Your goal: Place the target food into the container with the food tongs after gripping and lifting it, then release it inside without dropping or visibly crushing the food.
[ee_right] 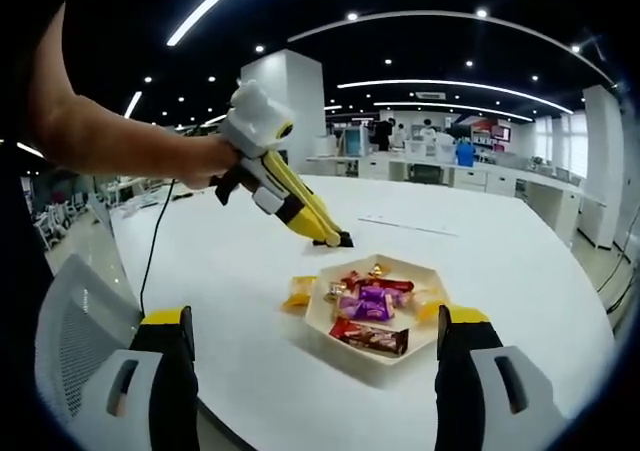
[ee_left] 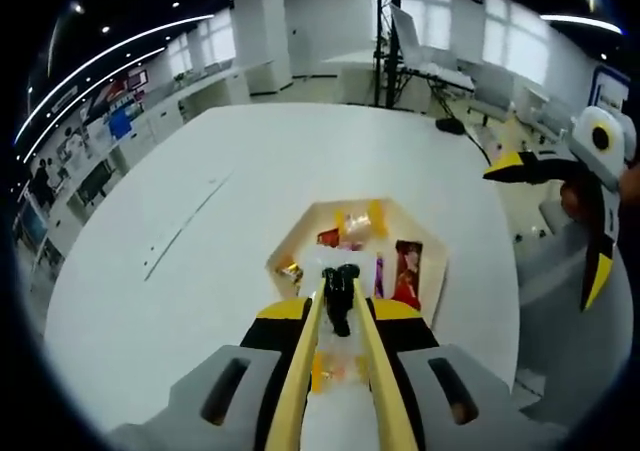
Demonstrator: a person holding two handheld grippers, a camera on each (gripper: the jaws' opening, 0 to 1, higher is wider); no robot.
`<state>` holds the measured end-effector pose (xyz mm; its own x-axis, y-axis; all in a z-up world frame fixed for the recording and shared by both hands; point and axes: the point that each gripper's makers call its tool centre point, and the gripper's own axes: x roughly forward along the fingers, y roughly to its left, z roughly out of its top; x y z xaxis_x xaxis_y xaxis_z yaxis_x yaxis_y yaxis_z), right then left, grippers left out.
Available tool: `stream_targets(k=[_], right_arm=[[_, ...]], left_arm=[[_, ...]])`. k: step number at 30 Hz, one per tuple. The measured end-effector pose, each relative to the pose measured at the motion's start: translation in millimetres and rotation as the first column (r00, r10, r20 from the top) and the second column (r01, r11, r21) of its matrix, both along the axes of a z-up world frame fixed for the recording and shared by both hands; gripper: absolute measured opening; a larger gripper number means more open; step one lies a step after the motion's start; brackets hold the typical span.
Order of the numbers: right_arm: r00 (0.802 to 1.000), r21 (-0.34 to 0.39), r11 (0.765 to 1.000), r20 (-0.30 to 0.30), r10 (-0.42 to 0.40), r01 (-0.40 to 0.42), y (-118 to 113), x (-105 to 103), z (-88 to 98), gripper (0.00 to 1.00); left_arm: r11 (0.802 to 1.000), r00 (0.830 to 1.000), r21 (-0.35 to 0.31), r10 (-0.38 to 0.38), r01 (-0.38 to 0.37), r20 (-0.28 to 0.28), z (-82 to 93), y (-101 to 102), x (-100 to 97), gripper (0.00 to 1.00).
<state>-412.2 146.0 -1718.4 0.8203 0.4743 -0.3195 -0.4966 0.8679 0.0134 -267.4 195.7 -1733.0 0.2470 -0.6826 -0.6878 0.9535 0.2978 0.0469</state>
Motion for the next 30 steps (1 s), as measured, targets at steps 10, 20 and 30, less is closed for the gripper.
stream_targets(k=[10,20,30], right_arm=[[1.000,0.014,1.000,0.002,-0.010,0.010,-2,0,1.2,1.00],[1.000,0.024,1.000,0.000,-0.018,0.018,-3,1,1.6,1.00],[1.000,0.024,1.000,-0.003,-0.017,0.017,-3,1,1.0,1.00]], left_arm=[[1.000,1.000,-0.021,-0.018,0.018,0.005,10.3,-28,-2.4,0.16],[0.998,0.999,-0.042,-0.037,0.037,0.004,16.0,-52,-4.6,0.17],[0.996,0.998,-0.066,-0.062,0.062,0.005,23.6,-77,-10.5,0.17]])
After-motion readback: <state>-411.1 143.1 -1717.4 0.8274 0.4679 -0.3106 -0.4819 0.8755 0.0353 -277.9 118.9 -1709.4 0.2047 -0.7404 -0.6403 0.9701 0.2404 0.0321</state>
